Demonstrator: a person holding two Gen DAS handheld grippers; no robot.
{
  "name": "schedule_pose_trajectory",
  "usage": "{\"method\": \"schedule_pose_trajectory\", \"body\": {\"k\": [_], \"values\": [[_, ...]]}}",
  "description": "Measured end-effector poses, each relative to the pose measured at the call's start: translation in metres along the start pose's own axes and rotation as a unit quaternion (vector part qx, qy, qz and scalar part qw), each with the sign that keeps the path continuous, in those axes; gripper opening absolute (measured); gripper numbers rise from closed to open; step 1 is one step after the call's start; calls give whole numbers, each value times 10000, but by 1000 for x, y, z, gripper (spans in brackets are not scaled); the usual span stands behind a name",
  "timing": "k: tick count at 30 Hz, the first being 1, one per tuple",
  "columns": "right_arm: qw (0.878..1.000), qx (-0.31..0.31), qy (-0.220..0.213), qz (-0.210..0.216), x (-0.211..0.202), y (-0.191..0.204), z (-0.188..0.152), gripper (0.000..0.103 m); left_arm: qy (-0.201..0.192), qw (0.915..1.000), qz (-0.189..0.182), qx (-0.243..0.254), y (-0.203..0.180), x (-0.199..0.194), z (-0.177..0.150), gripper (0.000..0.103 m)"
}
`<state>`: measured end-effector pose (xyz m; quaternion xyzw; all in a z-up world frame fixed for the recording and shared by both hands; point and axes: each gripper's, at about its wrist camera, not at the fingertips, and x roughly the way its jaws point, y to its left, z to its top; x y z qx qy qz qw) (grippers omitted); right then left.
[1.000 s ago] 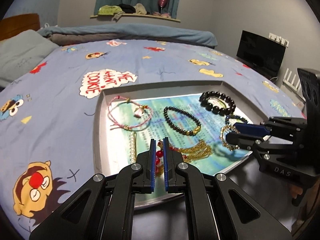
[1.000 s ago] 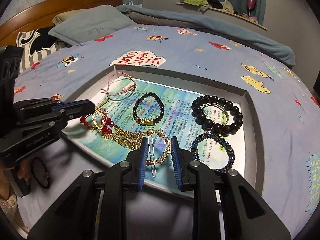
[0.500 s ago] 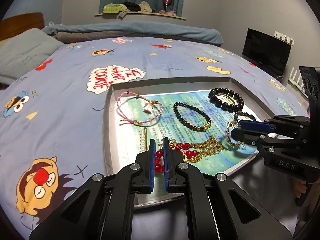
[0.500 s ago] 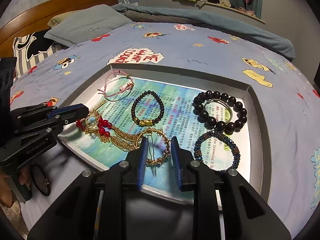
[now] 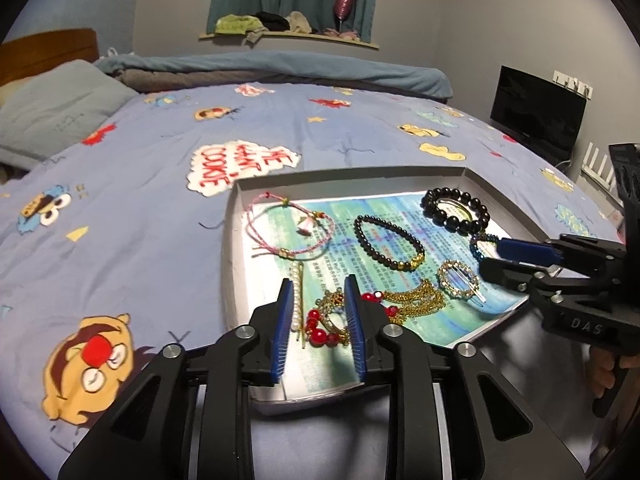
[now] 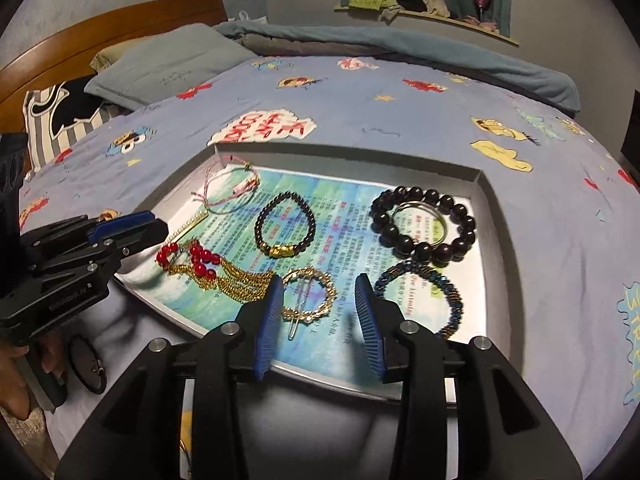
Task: Organize jewelry
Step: 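Withdraw both open tools back toward the black hair tie and silver bangle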
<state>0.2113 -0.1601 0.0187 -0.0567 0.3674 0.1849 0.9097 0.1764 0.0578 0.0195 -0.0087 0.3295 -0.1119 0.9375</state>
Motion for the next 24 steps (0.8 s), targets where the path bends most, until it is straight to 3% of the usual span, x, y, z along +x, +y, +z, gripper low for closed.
{"method": "schedule_pose_trajectory", "body": {"k": [4,7,13,19,24], "values": [[9996,205,-191,11,-20,-9,-4,43,-70,9998,162,23,-4,-12,0,45],[9989,322,-348,28,-35,-13,-7,60,-82,9997,204,61,-9,-22,-2,57],[9971,435,-610,-165,-70,-22,-10,78,-103,9997,233,-16,-13,-45,0,77],[9966,349,-688,-284,-100,-29,-16,93,-72,9993,327,138,-19,-73,-4,90],[9971,273,-650,-282,-117,-28,-33,97,23,9991,405,112,-15,-93,-18,92]]}}
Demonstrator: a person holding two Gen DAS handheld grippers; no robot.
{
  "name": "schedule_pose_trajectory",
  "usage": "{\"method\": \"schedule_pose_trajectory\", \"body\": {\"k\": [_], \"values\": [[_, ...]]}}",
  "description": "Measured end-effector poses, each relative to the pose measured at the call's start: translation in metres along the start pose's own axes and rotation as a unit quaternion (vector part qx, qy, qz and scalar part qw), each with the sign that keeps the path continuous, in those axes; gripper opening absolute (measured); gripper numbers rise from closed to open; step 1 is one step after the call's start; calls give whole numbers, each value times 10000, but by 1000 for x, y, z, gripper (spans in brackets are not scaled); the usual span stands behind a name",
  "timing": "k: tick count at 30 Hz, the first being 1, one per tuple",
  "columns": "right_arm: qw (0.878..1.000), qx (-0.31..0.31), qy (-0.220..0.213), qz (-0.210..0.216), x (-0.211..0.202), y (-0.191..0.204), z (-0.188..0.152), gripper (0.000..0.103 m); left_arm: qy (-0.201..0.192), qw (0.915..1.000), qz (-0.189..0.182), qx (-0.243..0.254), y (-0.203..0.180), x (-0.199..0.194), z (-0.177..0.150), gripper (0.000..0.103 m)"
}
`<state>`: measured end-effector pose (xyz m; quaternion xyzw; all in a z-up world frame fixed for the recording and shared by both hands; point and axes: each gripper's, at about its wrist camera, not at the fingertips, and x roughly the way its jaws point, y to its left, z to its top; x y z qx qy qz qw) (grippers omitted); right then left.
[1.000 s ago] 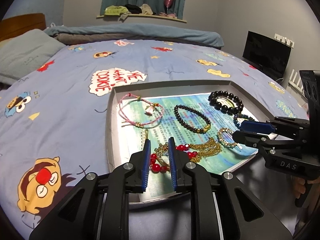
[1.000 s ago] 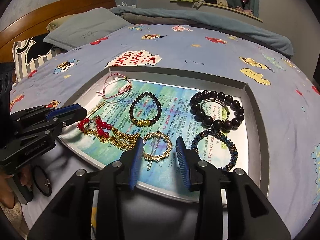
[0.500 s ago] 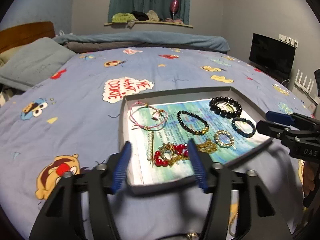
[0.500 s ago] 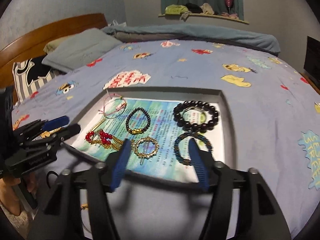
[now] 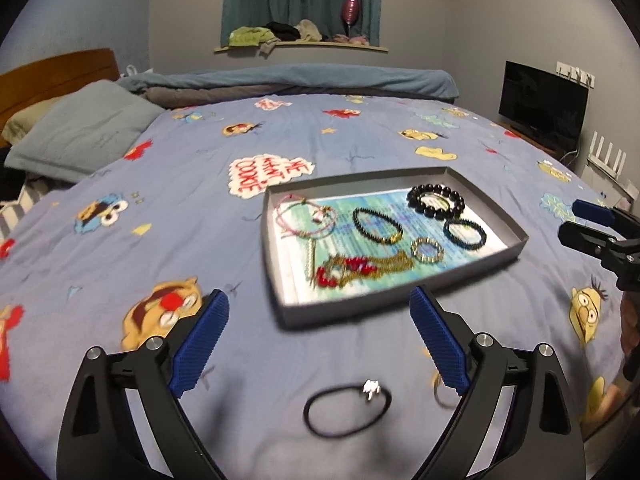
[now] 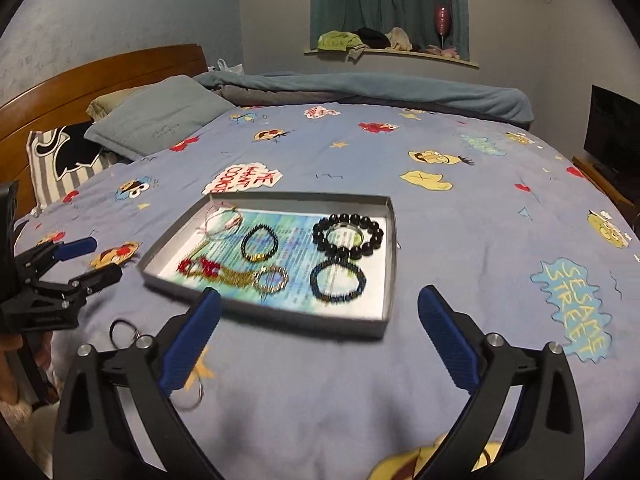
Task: Organize jewelry
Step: 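Withdraw both open tools back toward the black hair tie and silver bangle, then grasp black hair tie with left tool while right tool grasps silver bangle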
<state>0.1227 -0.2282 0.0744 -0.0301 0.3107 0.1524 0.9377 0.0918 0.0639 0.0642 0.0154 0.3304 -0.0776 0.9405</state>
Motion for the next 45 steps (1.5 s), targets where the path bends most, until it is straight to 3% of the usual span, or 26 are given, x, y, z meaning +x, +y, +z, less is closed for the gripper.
{"method": "schedule_pose_trajectory", "body": {"k": [8,12,20,25,34,45], "values": [[10000,50,54,-36,-14,6,-26,97,-4,9997,233,98,-1,-27,-27,93],[9997,253,34,-39,-15,6,-38,97,-57,9998,179,96,-3,-34,-35,94],[9994,294,185,28,7,25,-61,97,-40,9999,125,-6,-4,-23,-57,94],[9996,6,264,98,19,45,-69,97,68,9998,169,35,-1,-7,-69,94],[9967,-717,126,369,29,72,-90,97,-52,9998,-152,133,-3,-2,-82,94],[9926,-1051,177,588,38,90,-102,97,82,9991,-325,250,-10,9,-81,94]]}}
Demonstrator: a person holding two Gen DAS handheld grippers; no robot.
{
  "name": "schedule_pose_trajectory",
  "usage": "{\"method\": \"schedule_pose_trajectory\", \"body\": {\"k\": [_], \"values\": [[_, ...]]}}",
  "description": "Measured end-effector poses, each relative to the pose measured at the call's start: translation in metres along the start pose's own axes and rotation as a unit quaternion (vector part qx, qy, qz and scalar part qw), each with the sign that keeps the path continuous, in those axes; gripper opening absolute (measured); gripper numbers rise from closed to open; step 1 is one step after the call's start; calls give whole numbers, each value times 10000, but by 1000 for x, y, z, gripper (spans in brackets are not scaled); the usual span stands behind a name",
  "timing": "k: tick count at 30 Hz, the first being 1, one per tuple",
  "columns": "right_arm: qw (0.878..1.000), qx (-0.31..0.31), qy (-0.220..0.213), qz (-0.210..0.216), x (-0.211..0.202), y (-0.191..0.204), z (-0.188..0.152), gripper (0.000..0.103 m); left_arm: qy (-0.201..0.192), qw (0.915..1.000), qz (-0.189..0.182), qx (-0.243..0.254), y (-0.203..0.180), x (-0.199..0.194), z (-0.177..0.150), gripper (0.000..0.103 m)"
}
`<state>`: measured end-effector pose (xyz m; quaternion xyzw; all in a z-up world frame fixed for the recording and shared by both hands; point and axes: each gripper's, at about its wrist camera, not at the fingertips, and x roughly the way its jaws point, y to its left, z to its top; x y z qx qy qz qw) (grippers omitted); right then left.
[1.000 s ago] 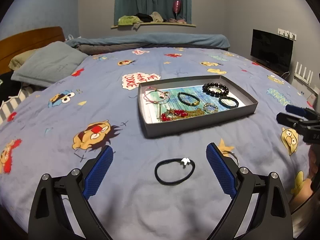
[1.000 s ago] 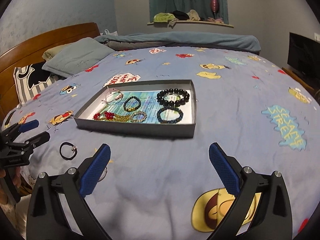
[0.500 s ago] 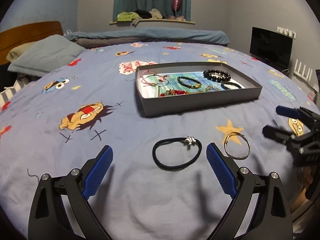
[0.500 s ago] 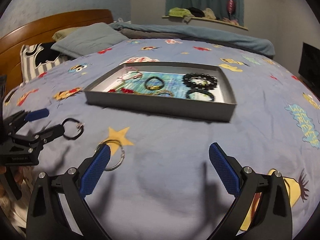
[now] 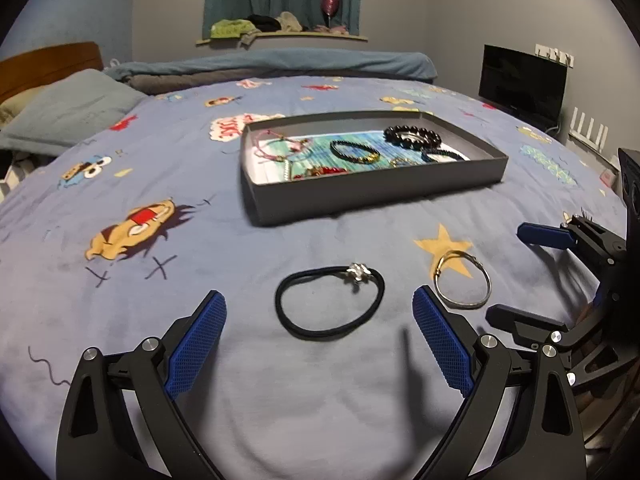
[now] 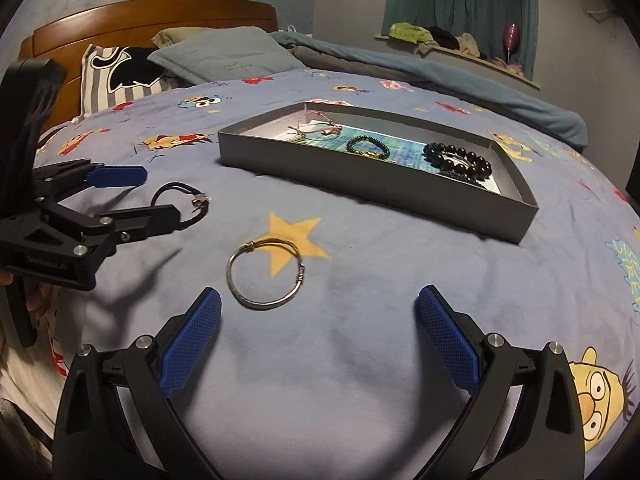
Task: Organize jewelry
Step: 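Grasp black hair tie with left tool while right tool grasps silver bangle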
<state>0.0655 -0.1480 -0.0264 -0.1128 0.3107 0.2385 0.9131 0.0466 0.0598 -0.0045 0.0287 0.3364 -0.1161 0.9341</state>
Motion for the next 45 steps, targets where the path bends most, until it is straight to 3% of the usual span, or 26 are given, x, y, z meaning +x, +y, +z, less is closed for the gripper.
{"method": "schedule_pose_trajectory", "body": {"k": [5,8,20,24,30,35,39,45], "values": [[9999,-40,8,164,4,8,1,96,-39,9999,2,-105,1,1,3,92],[9997,-87,31,234,7,13,2,89,-80,9997,33,-229,6,1,5,87],[9993,-113,99,345,15,22,2,61,242,9992,221,-219,17,12,1,46],[9994,5,114,330,17,19,3,47,263,9989,370,-79,15,14,2,27],[9995,36,32,309,14,17,2,46,30,9992,351,-186,22,5,4,6],[9994,169,-32,313,10,12,3,46,-288,9988,388,-5,17,-6,7,4],[9993,231,-72,282,7,8,4,46,-615,9947,762,330,10,-15,13,4],[9988,379,-185,234,-1,-5,10,46,-742,9959,485,160,14,-22,26,4]]}}
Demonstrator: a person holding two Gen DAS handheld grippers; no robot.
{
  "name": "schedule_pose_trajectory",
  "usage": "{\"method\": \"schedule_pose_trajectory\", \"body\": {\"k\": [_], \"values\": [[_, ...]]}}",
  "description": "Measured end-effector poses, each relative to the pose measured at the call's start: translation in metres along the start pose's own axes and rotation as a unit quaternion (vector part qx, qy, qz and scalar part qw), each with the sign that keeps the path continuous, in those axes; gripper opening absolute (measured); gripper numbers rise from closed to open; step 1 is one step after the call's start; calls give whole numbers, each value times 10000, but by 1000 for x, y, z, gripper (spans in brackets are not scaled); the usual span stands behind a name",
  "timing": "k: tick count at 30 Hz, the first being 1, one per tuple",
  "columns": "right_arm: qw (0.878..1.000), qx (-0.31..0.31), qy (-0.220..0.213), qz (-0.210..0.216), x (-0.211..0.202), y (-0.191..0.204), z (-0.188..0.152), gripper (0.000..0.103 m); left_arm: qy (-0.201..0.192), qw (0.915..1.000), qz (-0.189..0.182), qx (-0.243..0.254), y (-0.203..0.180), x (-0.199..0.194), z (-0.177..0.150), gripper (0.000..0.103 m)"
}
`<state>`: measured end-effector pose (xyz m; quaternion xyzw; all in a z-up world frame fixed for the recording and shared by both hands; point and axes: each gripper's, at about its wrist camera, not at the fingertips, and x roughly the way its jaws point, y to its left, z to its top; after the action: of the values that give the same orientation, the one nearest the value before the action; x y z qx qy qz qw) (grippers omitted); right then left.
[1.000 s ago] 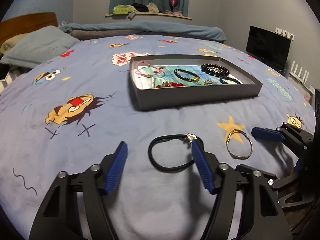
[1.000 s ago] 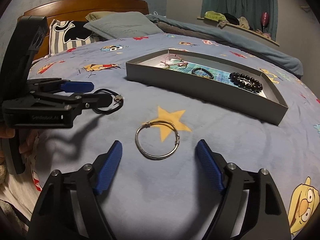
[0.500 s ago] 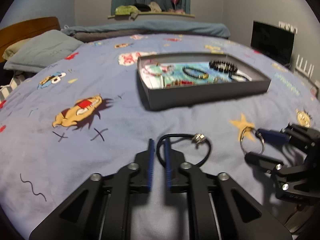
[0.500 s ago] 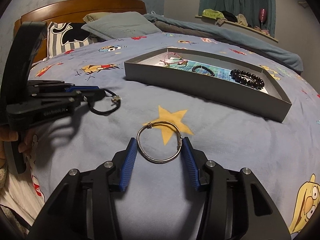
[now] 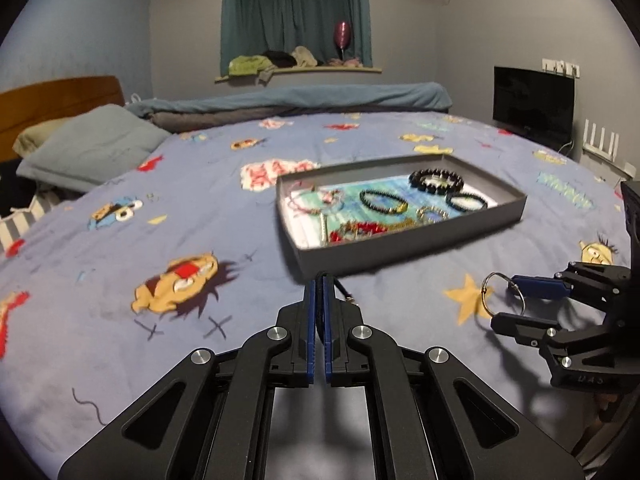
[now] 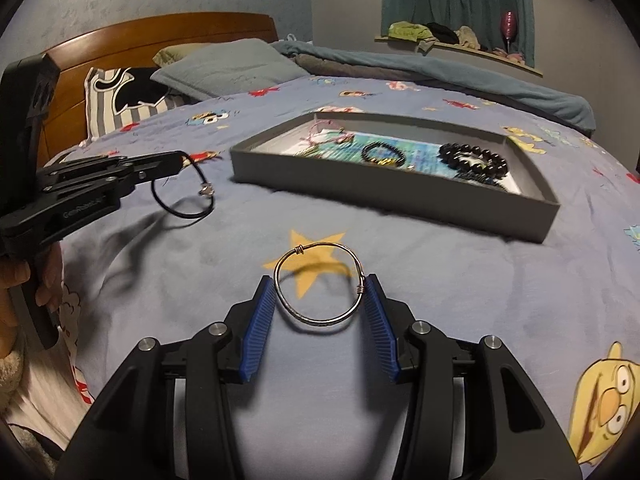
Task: Organize jewelry
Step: 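Grasp black hair tie with left tool while right tool grasps silver bangle, then drop black hair tie into tray with left tool while right tool drops silver bangle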
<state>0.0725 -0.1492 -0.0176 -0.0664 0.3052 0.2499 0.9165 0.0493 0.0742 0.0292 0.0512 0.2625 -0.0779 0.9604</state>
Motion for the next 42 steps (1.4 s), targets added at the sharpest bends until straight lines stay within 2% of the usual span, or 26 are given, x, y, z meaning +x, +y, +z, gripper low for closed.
{"method": "schedule_pose_trajectory", "body": {"k": [2,9,16,19,23,28,32,36,42], "values": [[9999,41,-95,-57,-5,-6,5,46,-56,9999,-14,83,-3,-2,6,4],[9989,78,-292,-362,-12,-28,34,46,16,9985,-548,50,-12,7,45,4],[9977,60,-253,-631,5,-62,85,46,279,9950,-953,37,-22,55,95,4],[9978,73,-182,-639,23,-77,108,46,468,9944,-943,124,-26,82,111,4],[9980,119,10,-624,52,-91,127,46,845,9917,-973,22,-26,122,114,4],[9964,-39,337,-774,85,-92,135,46,1262,9891,-761,-48,-20,155,103,4],[9938,-111,695,-858,103,-89,135,46,1377,9880,-693,-133,-12,162,96,4],[9923,28,1025,-695,117,-91,131,46,1489,9870,-608,-76,-11,169,93,4],[9916,119,1100,-666,121,-93,125,46,1562,9863,-522,-132,-8,175,89,4]]}}
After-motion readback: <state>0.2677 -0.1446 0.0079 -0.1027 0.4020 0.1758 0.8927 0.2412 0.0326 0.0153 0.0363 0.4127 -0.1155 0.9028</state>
